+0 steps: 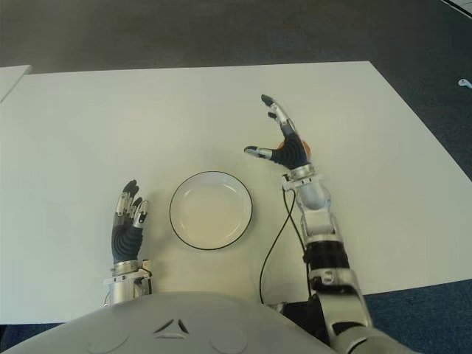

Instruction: Put the apples into the plate.

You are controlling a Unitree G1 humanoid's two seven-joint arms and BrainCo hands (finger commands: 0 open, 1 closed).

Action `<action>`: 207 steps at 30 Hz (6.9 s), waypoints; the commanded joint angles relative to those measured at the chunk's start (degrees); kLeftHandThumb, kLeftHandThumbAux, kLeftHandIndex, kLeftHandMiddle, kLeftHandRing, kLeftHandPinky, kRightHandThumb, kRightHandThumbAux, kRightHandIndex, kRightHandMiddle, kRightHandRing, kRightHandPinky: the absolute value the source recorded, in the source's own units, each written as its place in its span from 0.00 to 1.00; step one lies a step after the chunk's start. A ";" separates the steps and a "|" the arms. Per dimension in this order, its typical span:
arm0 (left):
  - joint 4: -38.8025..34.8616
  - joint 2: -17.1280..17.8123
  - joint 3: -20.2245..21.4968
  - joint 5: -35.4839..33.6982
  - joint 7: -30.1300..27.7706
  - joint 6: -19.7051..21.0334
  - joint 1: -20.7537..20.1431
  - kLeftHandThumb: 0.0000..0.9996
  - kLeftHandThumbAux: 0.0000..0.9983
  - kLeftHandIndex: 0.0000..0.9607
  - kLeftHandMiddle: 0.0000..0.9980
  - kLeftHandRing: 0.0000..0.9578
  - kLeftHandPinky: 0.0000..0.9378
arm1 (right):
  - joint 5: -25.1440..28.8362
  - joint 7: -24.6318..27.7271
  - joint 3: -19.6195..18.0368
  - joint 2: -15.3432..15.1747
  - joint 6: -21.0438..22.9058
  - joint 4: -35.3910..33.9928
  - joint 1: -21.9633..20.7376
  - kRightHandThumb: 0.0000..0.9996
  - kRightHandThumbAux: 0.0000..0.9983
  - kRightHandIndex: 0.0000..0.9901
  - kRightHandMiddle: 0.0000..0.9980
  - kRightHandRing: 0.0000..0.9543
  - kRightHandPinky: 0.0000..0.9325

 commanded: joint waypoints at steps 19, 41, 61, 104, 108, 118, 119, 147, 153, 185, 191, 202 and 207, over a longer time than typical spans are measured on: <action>0.74 -0.67 -0.29 -1.59 -0.41 1.62 -0.46 0.08 0.38 0.00 0.00 0.00 0.00 | -37.54 -21.93 19.81 -21.51 3.60 27.58 -23.94 0.30 0.33 0.00 0.00 0.00 0.00; 1.74 0.61 0.00 -5.79 -3.93 1.46 0.51 0.08 0.46 0.00 0.00 0.00 0.00 | -37.47 -26.31 30.36 -21.12 6.30 45.82 -32.28 0.24 0.26 0.00 0.00 0.00 0.00; 0.09 0.78 0.27 -1.67 -2.37 4.86 0.50 0.02 0.40 0.00 0.00 0.00 0.00 | -33.86 -25.20 31.71 -19.63 5.98 47.35 -31.21 0.21 0.24 0.00 0.00 0.00 0.00; -1.65 1.60 0.00 -2.61 -3.74 6.80 0.80 0.00 0.38 0.00 0.00 0.00 0.00 | -31.24 -26.76 32.84 -16.44 6.48 49.81 -25.78 0.21 0.34 0.00 0.00 0.00 0.00; -1.75 1.61 -0.10 -3.00 -3.92 6.92 0.78 0.00 0.39 0.00 0.00 0.00 0.00 | -31.18 -27.42 33.20 -16.00 6.86 50.21 -25.03 0.22 0.35 0.00 0.00 0.00 0.00; -1.79 1.73 -0.32 -3.15 -3.94 6.55 1.00 0.00 0.39 0.00 0.00 0.00 0.00 | -31.37 -28.99 34.00 -14.57 7.97 51.77 -24.02 0.21 0.33 0.00 0.00 0.00 0.00; -1.83 1.71 -0.35 -3.09 -3.89 6.52 1.03 0.00 0.39 0.00 0.00 0.00 0.00 | -31.32 -28.94 34.07 -14.38 8.13 52.07 -23.97 0.21 0.33 0.00 0.00 0.00 0.00; -2.45 1.62 -0.65 -2.91 -3.74 6.25 1.62 0.01 0.40 0.00 0.00 0.00 0.00 | -29.07 -27.80 35.16 -13.00 10.85 55.58 -23.54 0.19 0.36 0.00 0.00 0.00 0.00; -2.59 1.87 -0.69 -2.61 -3.79 5.86 1.62 0.00 0.40 0.00 0.00 0.00 0.00 | -28.52 -27.75 35.14 -13.57 11.07 55.98 -22.88 0.19 0.37 0.00 0.00 0.00 0.00; -4.78 1.77 -1.76 -2.01 -3.51 6.56 2.09 0.00 0.40 0.00 0.00 0.00 0.00 | -28.87 -28.69 37.44 -14.96 10.90 56.80 -22.44 0.37 0.45 0.02 0.02 0.01 0.00; -5.20 1.76 -1.87 -1.65 -3.17 6.70 2.10 0.01 0.39 0.00 0.00 0.00 0.00 | -29.10 -29.19 38.13 -14.28 11.96 57.27 -21.89 0.38 0.46 0.03 0.04 0.03 0.04; -6.18 1.69 -2.15 -1.56 -3.51 7.37 2.12 0.00 0.39 0.00 0.00 0.00 0.00 | -29.73 -29.82 39.06 -14.23 12.37 57.71 -22.21 0.52 0.48 0.32 0.34 0.33 0.31; -6.84 1.52 -2.35 -1.88 -3.67 8.28 2.24 0.01 0.38 0.00 0.00 0.00 0.00 | -29.98 -29.00 39.94 -14.25 13.00 57.79 -22.54 0.64 0.61 0.40 0.48 0.49 0.46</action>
